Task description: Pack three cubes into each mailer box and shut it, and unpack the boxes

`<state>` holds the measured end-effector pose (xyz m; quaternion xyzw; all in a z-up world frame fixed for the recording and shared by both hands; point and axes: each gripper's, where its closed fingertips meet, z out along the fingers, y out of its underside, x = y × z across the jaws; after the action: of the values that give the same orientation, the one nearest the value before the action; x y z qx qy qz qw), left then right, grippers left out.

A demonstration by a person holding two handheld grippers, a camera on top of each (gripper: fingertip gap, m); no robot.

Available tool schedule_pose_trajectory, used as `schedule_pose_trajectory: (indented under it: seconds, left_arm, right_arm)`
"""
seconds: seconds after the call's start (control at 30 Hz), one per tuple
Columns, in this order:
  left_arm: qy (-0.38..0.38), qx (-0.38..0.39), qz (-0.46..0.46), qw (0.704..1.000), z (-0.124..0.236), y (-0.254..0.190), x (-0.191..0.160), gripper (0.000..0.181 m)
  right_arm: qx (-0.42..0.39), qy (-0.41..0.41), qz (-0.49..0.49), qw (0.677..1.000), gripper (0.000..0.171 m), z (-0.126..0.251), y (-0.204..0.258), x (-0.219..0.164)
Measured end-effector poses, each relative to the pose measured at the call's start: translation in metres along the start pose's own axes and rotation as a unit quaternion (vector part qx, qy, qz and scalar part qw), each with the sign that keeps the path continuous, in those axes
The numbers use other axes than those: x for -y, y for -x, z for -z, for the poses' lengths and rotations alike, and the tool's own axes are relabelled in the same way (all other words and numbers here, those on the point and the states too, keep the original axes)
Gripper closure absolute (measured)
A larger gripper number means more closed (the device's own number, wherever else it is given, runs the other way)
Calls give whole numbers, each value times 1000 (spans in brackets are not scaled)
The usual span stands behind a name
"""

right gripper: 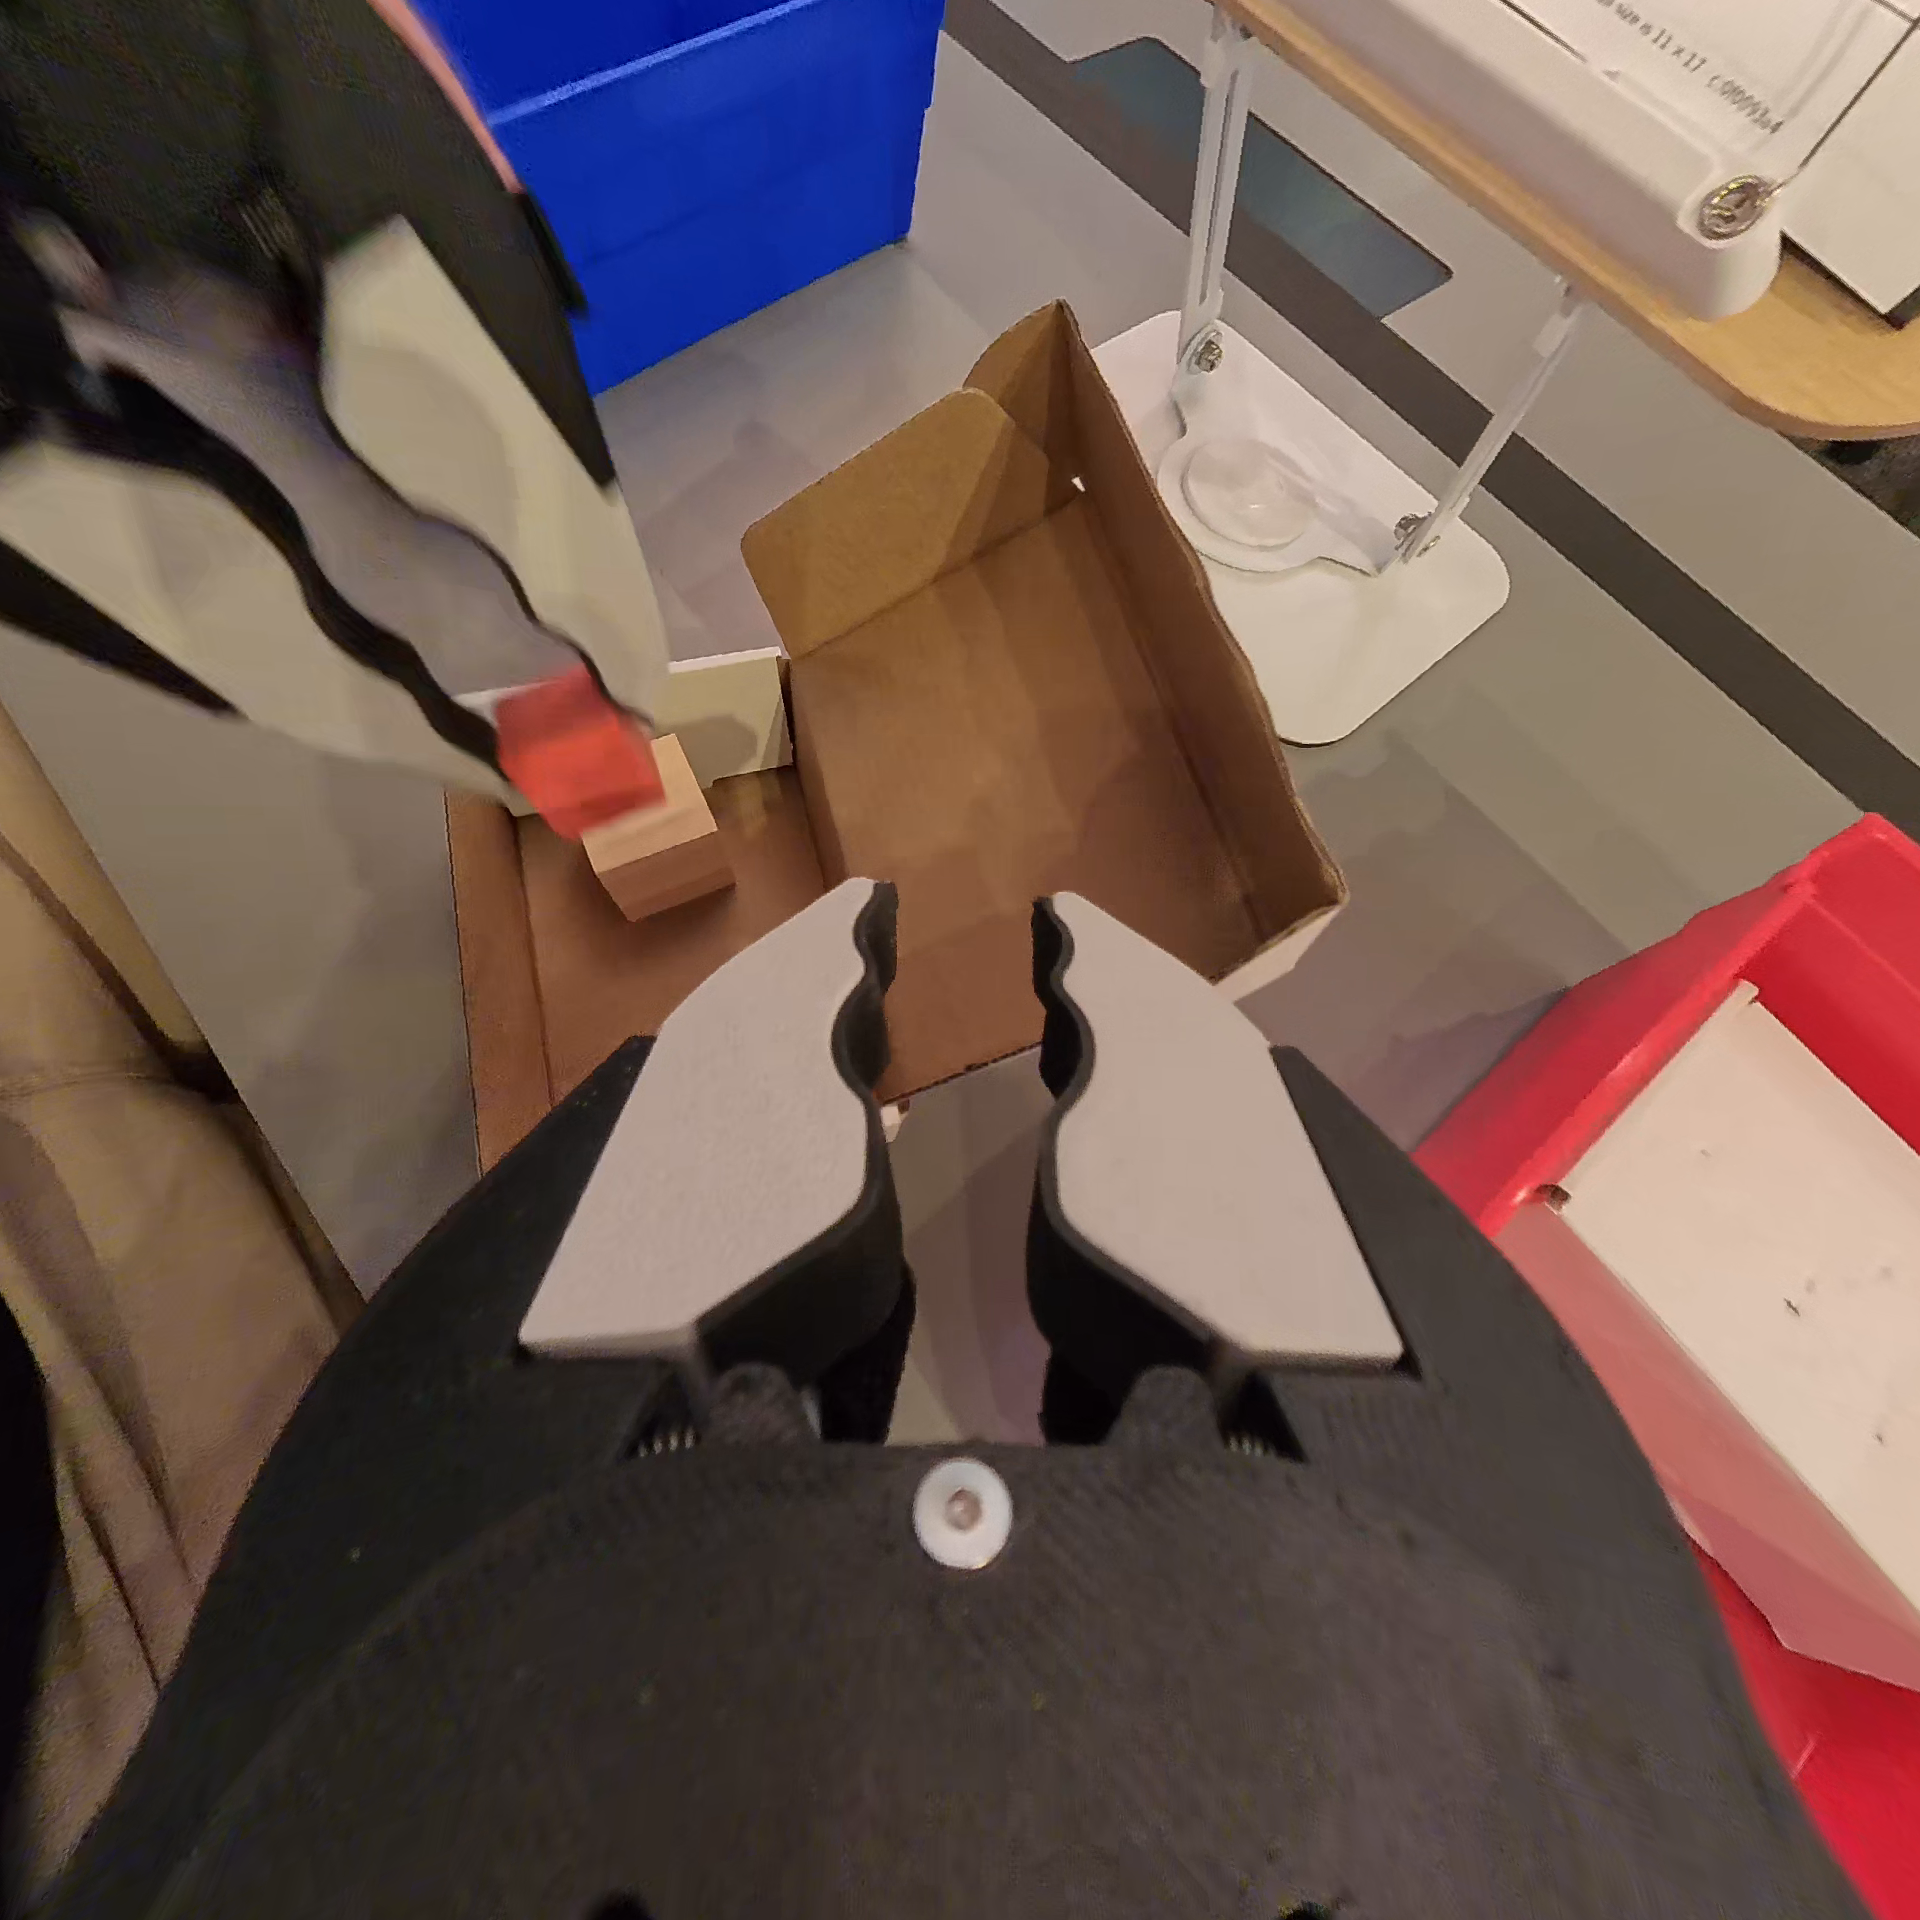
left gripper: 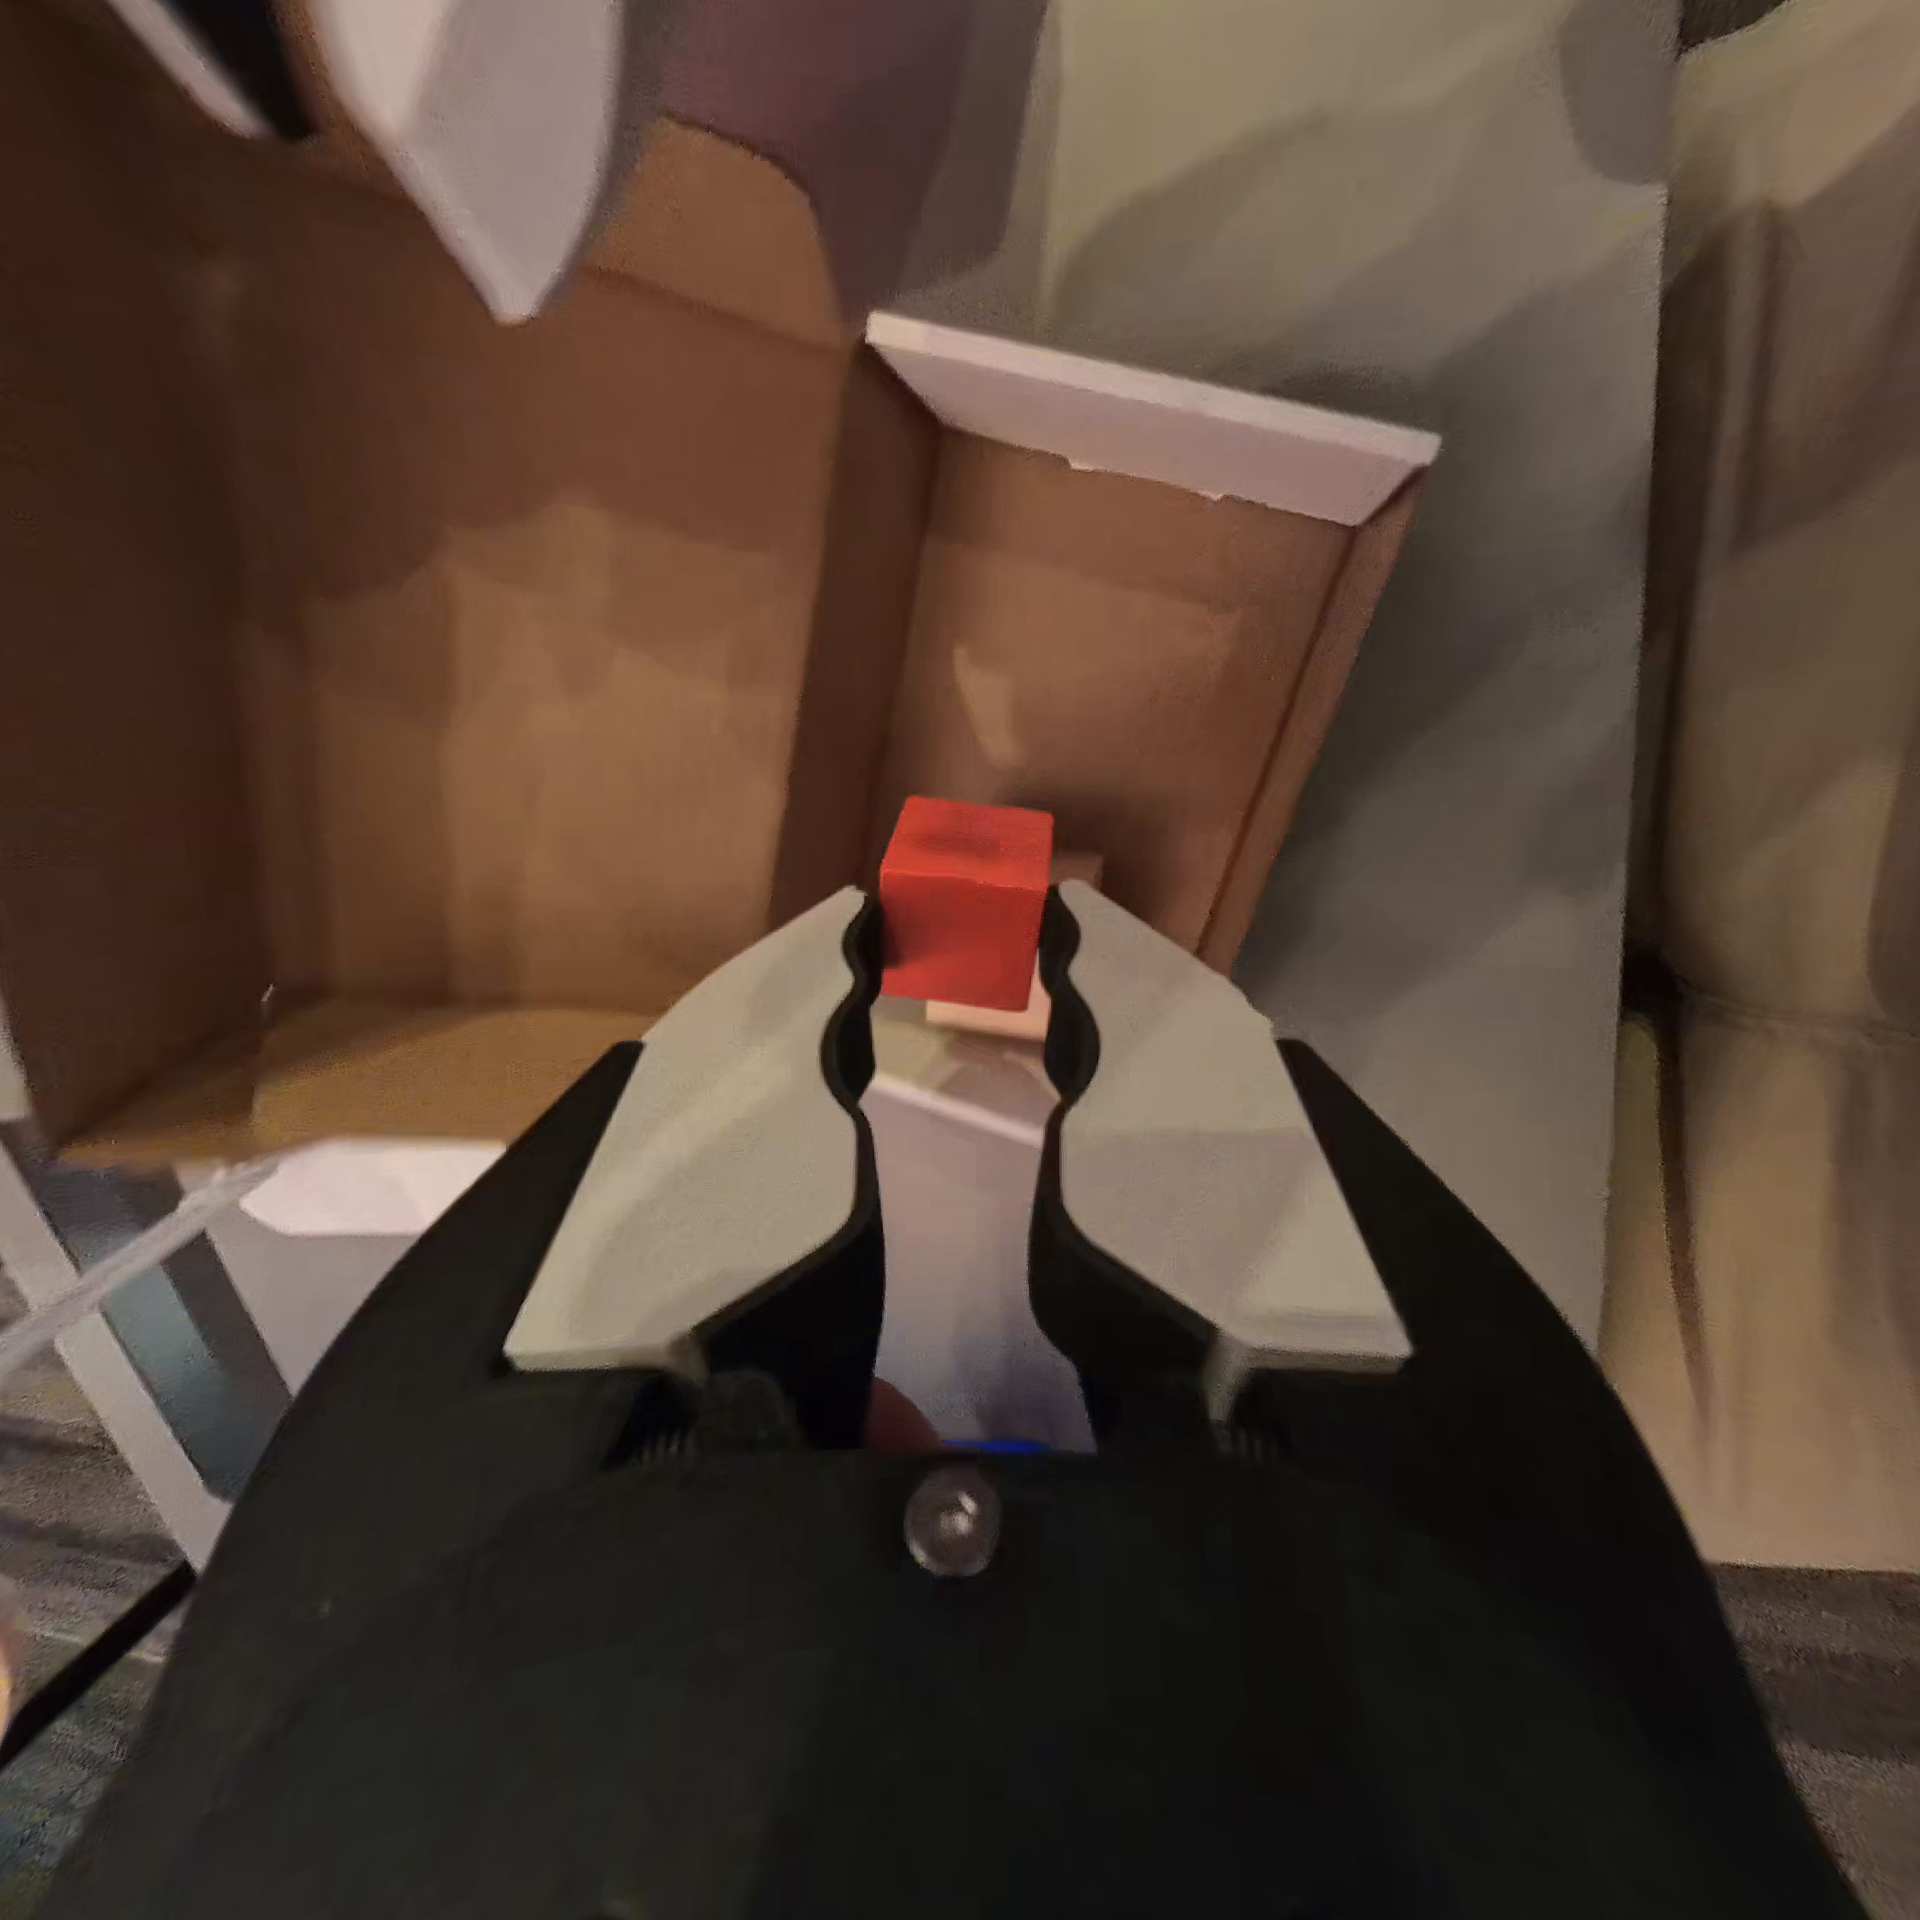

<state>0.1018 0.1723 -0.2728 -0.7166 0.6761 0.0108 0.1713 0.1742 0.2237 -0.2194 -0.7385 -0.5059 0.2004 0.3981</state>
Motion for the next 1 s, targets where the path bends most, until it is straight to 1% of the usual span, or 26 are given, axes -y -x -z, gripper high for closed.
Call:
schedule_pose_trajectory:
  seconds: [0.03,0.1,0.13,0.2,0.3,0.33,0.4,0.43,0.5,0.6,0.67,0.73,0.77,0.87,0.9,0.93,0.97,1.0]
  left_arm:
    - [9,-10,-3,1000,-11,-2,2,153]
    - [23,-44,-7,999,-28,-12,5,153]
    - [30,-47,-9,998,-34,-14,5,153]
    - [68,-41,-17,997,-45,-11,-4,153]
    - [84,-65,-16,994,-55,-18,-7,152]
    - [93,-59,-27,994,-58,-18,-8,152]
    - [90,-69,-27,993,-62,-23,-4,152]
    - [87,-70,-23,993,-63,-23,-3,148]
    - [93,-46,-28,994,-62,-18,-6,137]
    - [68,-40,-1,997,-46,-16,-11,136]
    - [53,-18,16,998,-21,-11,-21,137]
    - [35,7,33,999,14,-5,-42,139]
    - [32,25,48,998,32,2,-59,140]
    - [46,79,104,990,79,26,-131,139]
    - [55,92,110,988,88,31,-157,137]
    - [72,92,123,986,92,33,-185,132]
    - [90,86,142,982,93,33,-211,126]
    - [97,78,151,981,89,31,-231,127]
  right_arm:
    - [-1,-1,-2,1000,147,1,-1,0]
    - [-1,-3,-4,1000,147,1,-2,0]
    - [-2,-3,-5,1000,147,2,-3,0]
    - [-2,-3,-8,1000,147,2,-4,-1]
    - [-1,-4,-8,1000,147,3,-5,0]
    - [-1,-5,-8,1000,147,3,-5,0]
    - [1,-4,-7,1000,147,2,-4,-1]
    - [1,-3,-7,1000,147,2,-4,-1]
    - [0,-2,-6,1000,147,2,-4,-1]
    - [-1,-6,-6,1000,147,4,-4,0]
    - [-2,-7,-6,1000,147,5,-5,1]
    - [-2,-10,-7,1000,147,7,-6,1]
    - [-2,-11,-8,1000,147,7,-6,1]
    - [4,-12,-8,1000,147,5,-4,2]
    - [6,-12,-8,1000,147,4,-3,3]
    - [8,-11,-6,1000,147,3,-2,3]
    - [11,-10,-5,1000,147,2,0,3]
    - [12,-9,-5,1000,147,1,1,3]
